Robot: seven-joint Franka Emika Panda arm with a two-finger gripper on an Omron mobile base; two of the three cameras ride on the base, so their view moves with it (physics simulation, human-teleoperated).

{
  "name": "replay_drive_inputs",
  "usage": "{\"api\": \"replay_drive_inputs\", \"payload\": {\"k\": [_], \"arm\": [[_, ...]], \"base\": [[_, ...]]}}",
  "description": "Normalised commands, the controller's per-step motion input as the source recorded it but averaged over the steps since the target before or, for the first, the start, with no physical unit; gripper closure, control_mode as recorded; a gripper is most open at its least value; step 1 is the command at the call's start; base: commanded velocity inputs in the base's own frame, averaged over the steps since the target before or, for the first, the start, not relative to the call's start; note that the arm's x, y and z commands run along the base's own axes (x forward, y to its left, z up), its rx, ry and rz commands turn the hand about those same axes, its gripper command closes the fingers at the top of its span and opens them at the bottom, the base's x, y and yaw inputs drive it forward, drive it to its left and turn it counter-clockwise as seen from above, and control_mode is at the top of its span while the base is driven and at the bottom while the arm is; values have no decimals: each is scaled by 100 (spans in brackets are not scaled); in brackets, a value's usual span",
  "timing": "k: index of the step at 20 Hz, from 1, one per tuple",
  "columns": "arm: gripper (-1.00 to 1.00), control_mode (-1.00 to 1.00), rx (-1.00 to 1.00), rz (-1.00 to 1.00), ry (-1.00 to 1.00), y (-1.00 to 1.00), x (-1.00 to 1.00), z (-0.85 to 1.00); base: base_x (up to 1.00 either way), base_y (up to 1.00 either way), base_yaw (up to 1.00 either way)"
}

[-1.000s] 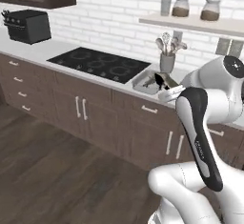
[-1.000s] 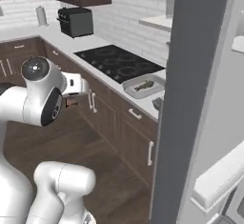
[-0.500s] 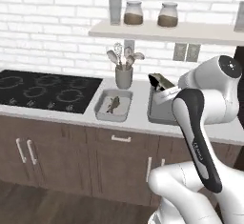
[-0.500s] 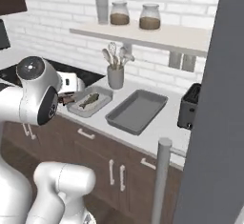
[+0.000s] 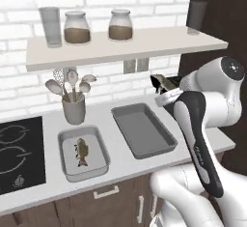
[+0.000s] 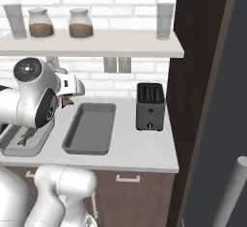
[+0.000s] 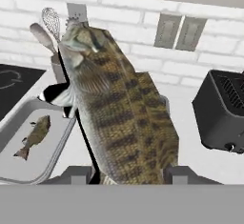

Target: Place one potato and one fish in each tupperware on the nearby counter, to pack two identical lunches.

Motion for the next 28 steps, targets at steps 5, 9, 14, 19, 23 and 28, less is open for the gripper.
{"api": "replay_drive_inputs", "payload": {"k": [5,9,14,19,23,28], "arm": [[100,-100,-2,-31,20,3,60,-56],[100,-100,-1,-31,34,13,100,-100],[100,-100,12,-15,26,0,98,-100],[100,-100,19,-10,17,0,80,-100],[-100,-100,14,-8,9,24,73,-100],[-100,-100,1,-4,3,8,60,-90]], "base": [[40,-1,-25],[0,0,0],[0,0,0],[0,0,0],[0,0,0],[0,0,0]]}}
